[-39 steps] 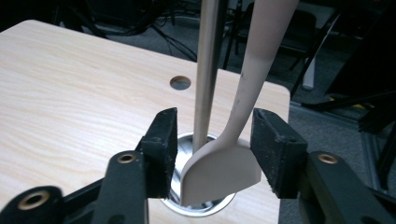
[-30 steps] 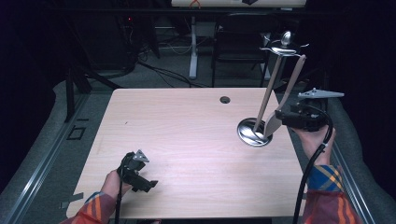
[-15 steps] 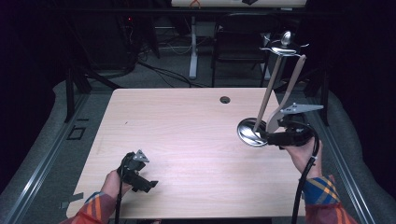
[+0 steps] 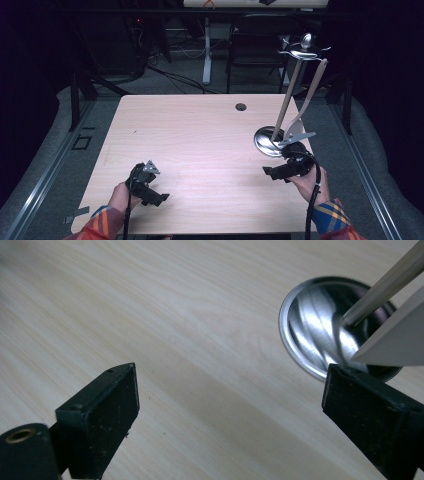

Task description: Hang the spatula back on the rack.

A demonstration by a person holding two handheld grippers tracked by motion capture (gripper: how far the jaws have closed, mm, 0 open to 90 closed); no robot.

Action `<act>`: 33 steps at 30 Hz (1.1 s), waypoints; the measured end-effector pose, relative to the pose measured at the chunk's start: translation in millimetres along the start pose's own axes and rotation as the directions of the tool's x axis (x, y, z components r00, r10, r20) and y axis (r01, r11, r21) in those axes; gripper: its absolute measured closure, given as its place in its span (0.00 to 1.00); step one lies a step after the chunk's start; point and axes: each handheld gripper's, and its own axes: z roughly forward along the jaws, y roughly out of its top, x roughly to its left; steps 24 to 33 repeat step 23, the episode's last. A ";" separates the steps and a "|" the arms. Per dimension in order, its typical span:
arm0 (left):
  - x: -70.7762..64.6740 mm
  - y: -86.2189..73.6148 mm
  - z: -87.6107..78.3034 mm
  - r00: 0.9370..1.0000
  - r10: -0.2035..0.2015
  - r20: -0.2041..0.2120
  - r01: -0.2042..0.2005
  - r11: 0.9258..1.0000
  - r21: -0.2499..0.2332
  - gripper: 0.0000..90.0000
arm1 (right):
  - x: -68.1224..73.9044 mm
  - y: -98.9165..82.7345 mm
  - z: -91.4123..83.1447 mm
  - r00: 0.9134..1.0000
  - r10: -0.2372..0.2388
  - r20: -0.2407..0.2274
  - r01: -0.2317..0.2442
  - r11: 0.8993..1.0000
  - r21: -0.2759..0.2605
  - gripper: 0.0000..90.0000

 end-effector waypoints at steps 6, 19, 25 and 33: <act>0.6 0.0 -0.8 1.000 0.003 -0.001 -0.003 1.000 -0.002 0.00 | 9.9 -13.5 15.5 1.000 -0.017 -0.014 0.017 0.998 0.059 0.05; 0.4 0.8 0.7 1.000 -0.002 -0.001 0.002 1.000 0.000 0.00 | 13.7 -41.9 44.2 0.997 -0.043 -0.070 0.055 0.982 0.179 0.00; 1.2 0.9 0.9 1.000 -0.003 -0.006 0.003 1.000 0.002 0.00 | 8.2 -45.7 53.3 0.995 -0.031 -0.091 0.051 0.971 0.232 0.00; 1.2 0.9 0.9 1.000 -0.003 -0.006 0.003 1.000 0.002 0.00 | 8.2 -45.7 53.3 0.995 -0.031 -0.091 0.051 0.971 0.232 0.00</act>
